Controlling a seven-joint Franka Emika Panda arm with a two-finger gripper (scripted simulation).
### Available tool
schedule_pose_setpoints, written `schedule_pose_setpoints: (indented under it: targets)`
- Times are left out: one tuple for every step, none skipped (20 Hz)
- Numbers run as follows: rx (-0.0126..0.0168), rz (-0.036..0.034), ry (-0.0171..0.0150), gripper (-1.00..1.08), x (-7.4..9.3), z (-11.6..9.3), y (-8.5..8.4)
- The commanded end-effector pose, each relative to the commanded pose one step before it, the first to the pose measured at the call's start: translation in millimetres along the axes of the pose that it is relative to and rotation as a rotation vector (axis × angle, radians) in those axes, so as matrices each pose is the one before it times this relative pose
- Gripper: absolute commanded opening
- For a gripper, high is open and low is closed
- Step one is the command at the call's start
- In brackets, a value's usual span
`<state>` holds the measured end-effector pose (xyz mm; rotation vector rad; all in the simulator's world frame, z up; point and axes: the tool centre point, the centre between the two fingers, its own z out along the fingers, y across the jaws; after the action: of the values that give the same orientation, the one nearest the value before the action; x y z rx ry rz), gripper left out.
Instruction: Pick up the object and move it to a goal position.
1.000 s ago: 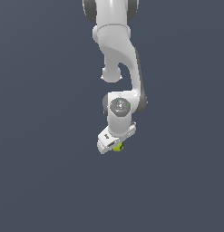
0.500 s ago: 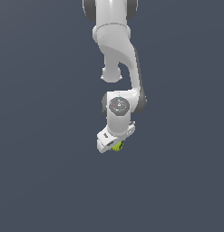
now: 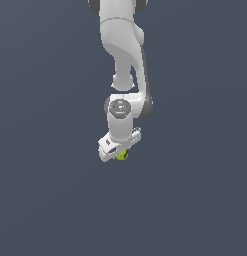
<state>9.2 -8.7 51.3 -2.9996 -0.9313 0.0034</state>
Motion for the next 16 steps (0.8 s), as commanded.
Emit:
schedule_pose_setpoints:
  targets:
    - [-0.00147, 0.00105, 0.00145, -1.00, -18.34, -5.26, 6.55]
    - [0.00000, 0.00000, 0.00000, -1.00, -8.84, -2.08, 2.78]
    - [-0.00025, 0.00062, -0.00017, -1.00, -9.70, -2.25, 3.28]
    - [0.00000, 0.00000, 0.00000, -1.00, -10.07, -2.38, 3.20]
    - [0.00000, 0.00000, 0.00000, -1.00, -10.61, -2.51, 3.39]
    - [0.00000, 0.00000, 0.00000, -1.00, -11.10, -2.63, 3.57]
    - [0.00000, 0.00000, 0.00000, -1.00, -11.22, -2.67, 3.63]
    - [0.00000, 0.00000, 0.00000, -1.00, -11.08, -2.64, 3.62]
    - [0.00000, 0.00000, 0.00000, -1.00, -10.92, -2.61, 3.59]
    - [0.00000, 0.00000, 0.00000, -1.00, -10.73, -2.57, 3.55]
    - [0.00000, 0.00000, 0.00000, -1.00, -10.52, -2.53, 3.51]
    - [0.00000, 0.00000, 0.00000, -1.00, -10.30, -2.49, 3.48]
    - [0.00000, 0.00000, 0.00000, -1.00, -10.06, -2.45, 3.45]
    - [0.00000, 0.00000, 0.00000, -1.00, -9.76, -2.39, 3.39]
    - [0.00000, 0.00000, 0.00000, -1.00, -9.37, -2.30, 3.27]
    - [0.00029, -0.00024, 0.00058, -1.00, -8.86, -2.27, 3.06]
